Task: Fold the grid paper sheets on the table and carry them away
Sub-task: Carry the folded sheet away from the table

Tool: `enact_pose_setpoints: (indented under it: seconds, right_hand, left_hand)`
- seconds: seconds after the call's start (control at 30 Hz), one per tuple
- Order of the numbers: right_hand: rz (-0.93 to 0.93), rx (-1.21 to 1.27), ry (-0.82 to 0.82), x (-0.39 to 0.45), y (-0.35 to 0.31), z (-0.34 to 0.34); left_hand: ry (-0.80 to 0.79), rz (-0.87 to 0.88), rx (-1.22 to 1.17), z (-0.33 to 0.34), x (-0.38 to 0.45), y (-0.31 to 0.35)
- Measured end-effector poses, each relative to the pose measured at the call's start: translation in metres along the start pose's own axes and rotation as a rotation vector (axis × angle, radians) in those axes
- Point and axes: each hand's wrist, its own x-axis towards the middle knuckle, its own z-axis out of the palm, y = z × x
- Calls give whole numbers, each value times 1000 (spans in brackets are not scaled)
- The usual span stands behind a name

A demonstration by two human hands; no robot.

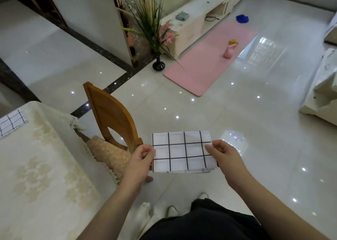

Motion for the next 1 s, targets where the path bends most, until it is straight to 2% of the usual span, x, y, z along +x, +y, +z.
enact_pose_setpoints:
  seconds: [0.2, 0.3, 0.47, 0.67, 0.87, 1.0]
  right_hand:
    - [-18, -30, -29, 80, -32, 3]
    - [4, -39, -85, 129, -48, 0]
    - [6, -48, -163, 203, -90, -11]
    - [12, -41, -263, 278, -141, -17]
    - [57, -61, -344, 337, -167, 11]
    - [61, -109, -382, 380, -183, 51]
  left_hand:
    - [37, 3, -84, 17, 53, 33]
    - [71, -2, -102, 29, 86, 57]
    - [79, -105, -206, 54, 132, 108]
    - [115, -80, -253, 76, 180, 152]
    - [196, -100, -282, 71, 225, 173]
    - [267, -96, -215, 47, 265, 181]
